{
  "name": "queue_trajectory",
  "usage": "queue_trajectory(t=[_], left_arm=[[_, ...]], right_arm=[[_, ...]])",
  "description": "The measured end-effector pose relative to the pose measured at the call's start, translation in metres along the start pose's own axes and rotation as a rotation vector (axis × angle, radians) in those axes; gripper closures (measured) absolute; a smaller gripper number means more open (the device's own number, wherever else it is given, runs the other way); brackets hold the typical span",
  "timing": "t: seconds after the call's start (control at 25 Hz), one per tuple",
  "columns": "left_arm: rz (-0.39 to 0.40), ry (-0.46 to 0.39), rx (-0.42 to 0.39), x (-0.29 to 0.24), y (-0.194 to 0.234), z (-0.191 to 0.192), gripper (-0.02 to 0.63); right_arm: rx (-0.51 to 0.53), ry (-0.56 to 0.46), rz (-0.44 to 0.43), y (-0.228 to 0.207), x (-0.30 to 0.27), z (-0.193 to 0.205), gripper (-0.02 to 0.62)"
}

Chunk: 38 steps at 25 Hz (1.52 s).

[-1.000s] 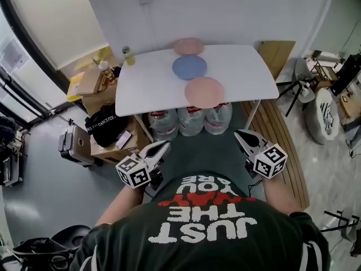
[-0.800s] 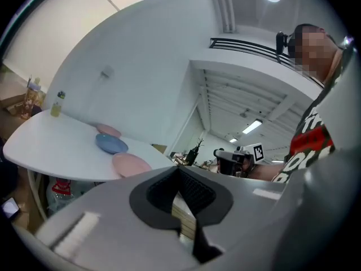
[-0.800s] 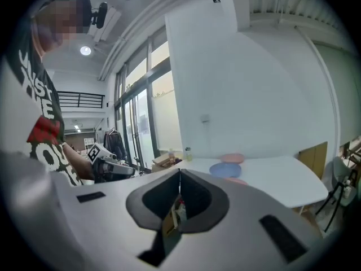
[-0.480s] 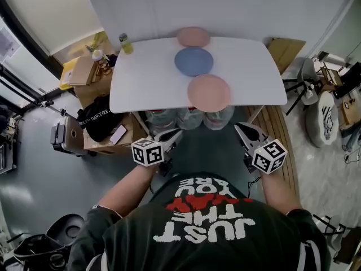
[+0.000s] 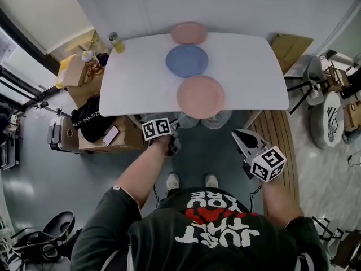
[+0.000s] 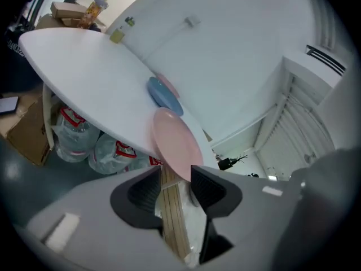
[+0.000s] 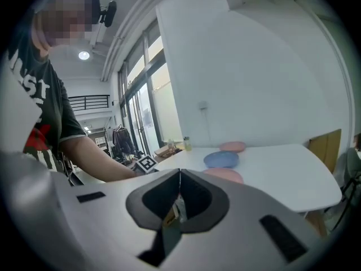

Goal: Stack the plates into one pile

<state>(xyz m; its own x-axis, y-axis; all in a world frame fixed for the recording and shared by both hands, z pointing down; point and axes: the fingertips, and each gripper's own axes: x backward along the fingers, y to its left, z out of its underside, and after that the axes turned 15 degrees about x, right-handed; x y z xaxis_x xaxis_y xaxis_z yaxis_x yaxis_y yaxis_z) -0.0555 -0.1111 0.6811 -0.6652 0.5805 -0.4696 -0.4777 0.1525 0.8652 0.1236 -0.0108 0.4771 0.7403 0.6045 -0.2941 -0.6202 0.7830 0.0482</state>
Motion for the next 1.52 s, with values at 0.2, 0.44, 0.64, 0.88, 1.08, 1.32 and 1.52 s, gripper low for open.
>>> queue_trajectory(t=[0.2, 0.44, 0.64, 0.88, 1.08, 1.32, 1.52], left_arm=[[-0.035, -0.027, 0.104, -0.047, 0.016, -0.010, 0.437], [-0.095, -0.019, 0.180, -0.073, 0.030, -0.011, 0.440], [-0.085, -0.021, 0.249, -0.078, 0.029, -0.018, 0.518], [-0.101, -0.016, 0.340, -0.063, 0.040, -0.017, 0.584], [-0.031, -0.052, 0.444, -0.044, 0.030, -0.035, 0.584], [-0.070, -0.176, 0.432, -0.032, 0.017, -0.122, 0.581], [-0.131, -0.256, 0.425, -0.053, 0.011, -0.191, 0.580]], right_arm=[[-0.054, 0.054, 0.052, -0.018, 0.022, 0.041, 0.589], [-0.090, 0.081, 0.082, -0.030, 0.029, 0.060, 0.589], [-0.095, 0.071, 0.075, -0.031, 0.020, 0.057, 0.589], [-0.110, 0.098, 0.060, -0.022, 0.015, 0.067, 0.589], [-0.114, 0.107, 0.042, -0.017, 0.004, 0.065, 0.589], [-0.118, 0.119, 0.038, -0.020, -0.007, 0.066, 0.589], [-0.128, 0.142, 0.058, -0.031, -0.005, 0.071, 0.589]])
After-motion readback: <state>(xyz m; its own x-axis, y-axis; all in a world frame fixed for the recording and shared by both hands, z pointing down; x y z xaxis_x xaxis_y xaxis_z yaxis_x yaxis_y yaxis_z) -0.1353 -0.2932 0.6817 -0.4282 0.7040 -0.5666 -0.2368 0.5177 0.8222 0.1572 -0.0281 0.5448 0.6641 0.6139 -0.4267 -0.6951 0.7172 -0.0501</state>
